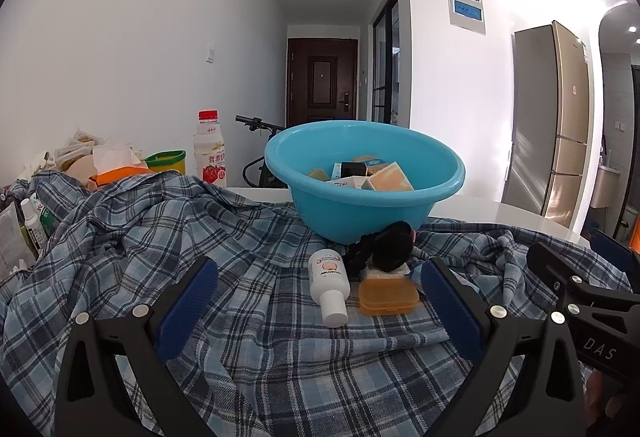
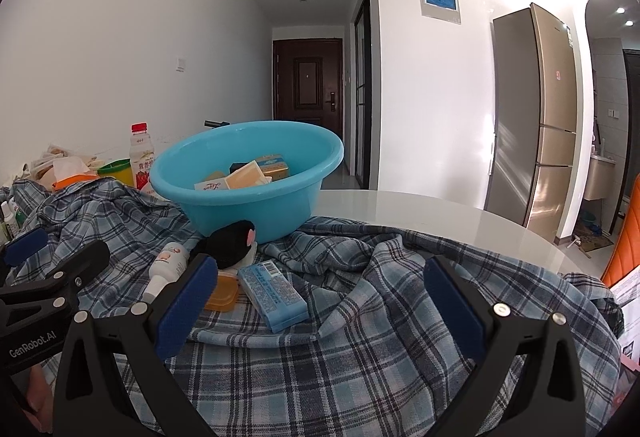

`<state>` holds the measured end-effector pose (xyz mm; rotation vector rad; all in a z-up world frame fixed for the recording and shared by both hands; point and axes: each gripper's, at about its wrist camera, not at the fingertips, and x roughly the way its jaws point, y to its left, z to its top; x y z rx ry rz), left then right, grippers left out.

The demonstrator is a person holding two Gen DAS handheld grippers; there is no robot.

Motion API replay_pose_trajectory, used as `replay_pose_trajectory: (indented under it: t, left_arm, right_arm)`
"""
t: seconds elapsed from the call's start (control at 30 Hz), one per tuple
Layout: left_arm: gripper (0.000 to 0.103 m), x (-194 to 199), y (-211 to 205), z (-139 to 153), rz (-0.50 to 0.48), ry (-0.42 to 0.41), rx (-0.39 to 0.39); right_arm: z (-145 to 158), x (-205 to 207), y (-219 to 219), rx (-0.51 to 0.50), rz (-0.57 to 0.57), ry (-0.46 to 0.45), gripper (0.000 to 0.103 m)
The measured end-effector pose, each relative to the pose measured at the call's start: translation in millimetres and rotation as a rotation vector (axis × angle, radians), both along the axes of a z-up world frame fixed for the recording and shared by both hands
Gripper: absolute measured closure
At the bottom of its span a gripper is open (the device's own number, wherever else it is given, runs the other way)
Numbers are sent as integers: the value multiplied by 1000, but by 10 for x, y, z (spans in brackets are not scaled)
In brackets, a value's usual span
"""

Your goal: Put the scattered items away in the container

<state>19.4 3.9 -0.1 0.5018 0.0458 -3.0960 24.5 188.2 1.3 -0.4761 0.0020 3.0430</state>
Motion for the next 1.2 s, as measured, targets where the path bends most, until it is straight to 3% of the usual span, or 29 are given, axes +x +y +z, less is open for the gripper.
replay_pose_trajectory:
  t: [1.2]
  left_arm:
    - [0,-22,-19,-3,0,-7,3]
  right_arm:
    - [-2,0,8,0,-1,1,0]
